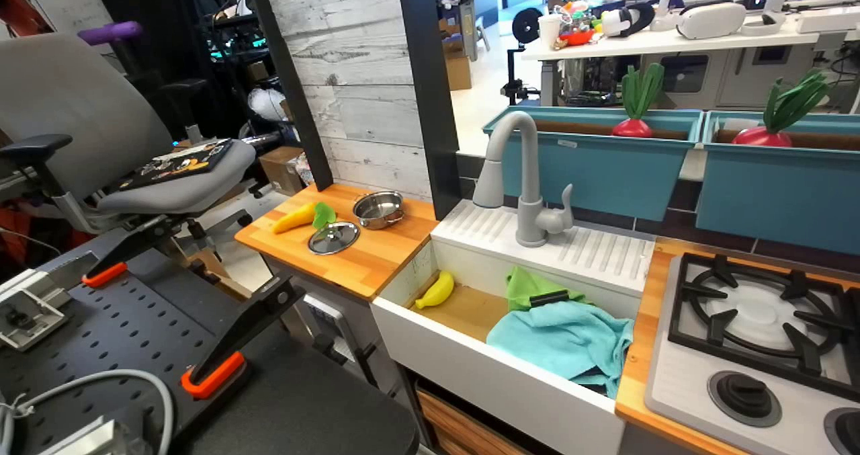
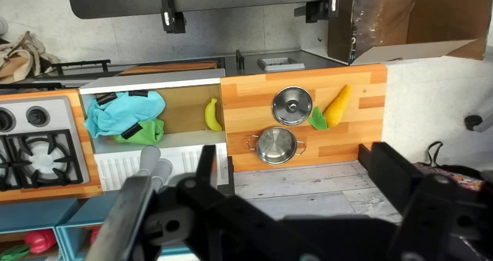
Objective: Pick up the lid and place it on the pot
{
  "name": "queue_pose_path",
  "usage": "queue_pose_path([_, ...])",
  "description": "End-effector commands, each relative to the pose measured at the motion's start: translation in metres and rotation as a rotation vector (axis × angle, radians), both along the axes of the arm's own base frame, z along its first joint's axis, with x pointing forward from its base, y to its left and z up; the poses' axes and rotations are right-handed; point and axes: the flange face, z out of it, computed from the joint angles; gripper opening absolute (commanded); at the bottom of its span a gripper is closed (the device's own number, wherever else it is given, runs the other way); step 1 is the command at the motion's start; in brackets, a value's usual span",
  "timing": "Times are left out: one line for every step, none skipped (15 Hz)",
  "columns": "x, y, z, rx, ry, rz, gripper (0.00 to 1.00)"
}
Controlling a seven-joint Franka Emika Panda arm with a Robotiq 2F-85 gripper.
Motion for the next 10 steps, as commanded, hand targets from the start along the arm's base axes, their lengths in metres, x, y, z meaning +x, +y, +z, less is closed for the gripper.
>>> queue_pose_path([0.013, 0.018, -0.023, 0.014, 0.015, 0.059, 1.00])
queue_pose_path([0.015, 0.024, -0.030, 0.014, 0.018, 0.074, 1.00])
queue_pose_path([0.019, 0.029, -0.041, 0.011, 0.018, 0.078, 1.00])
queue_pose_path([0.023, 0.035, -0.051, 0.012, 0.021, 0.083, 1.00])
queue_pose_path([0.027, 0.040, -0.061, 0.016, 0.024, 0.098, 1.00])
queue_pose_path([0.029, 0.046, -0.075, 0.017, 0.023, 0.102, 1.00])
queue_pose_path([0.033, 0.051, -0.087, 0.023, 0.022, 0.111, 1.00])
queue_pose_path([0.035, 0.056, -0.102, 0.033, 0.024, 0.115, 1.00])
queue_pose_path([0.038, 0.060, -0.116, 0.043, 0.032, 0.120, 1.00])
queue_pose_path([0.039, 0.063, -0.128, 0.047, 0.039, 0.119, 1.00])
